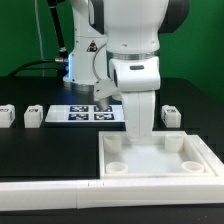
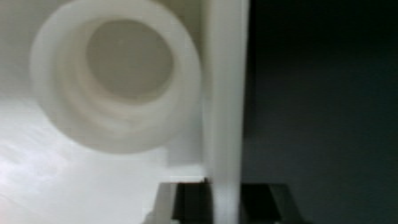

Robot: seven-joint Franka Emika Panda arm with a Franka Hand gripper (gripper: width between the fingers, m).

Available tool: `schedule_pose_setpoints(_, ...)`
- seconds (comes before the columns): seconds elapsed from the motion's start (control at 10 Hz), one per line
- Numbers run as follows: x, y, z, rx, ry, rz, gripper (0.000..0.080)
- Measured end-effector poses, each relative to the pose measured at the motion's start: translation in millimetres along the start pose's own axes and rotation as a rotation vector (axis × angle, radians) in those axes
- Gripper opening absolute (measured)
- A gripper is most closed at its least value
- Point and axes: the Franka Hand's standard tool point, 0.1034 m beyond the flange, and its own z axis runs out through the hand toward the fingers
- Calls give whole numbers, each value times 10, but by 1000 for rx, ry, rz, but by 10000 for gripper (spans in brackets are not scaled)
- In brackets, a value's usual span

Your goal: Assemble square table

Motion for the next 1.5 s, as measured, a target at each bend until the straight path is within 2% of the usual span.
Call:
schedule_pose_setpoints(0.4,-1,0,0,5,-1,-20,62)
schedule_pose_setpoints(0.5,-4,-2,5,6,-1,-20,110)
schedule_pose_setpoints(0.6,-8,-4,8,6,-1,-19,110)
schedule_pose_setpoints(0.7,-11,-4,8,6,-1,-18,299)
schedule_pose_setpoints(0.8,-14,-5,10,7,-1,-17,438)
schedule_pose_setpoints(0.9,-16,-5,11,7,-1,-17,438)
schedule_pose_setpoints(1.0,-18,-5,11,7,-1,-17,594)
schedule_pose_setpoints(1.1,-20,-5,12,7,-1,-16,632)
schedule_pose_setpoints(1.5,-25,-5,13,7,-1,-15,649)
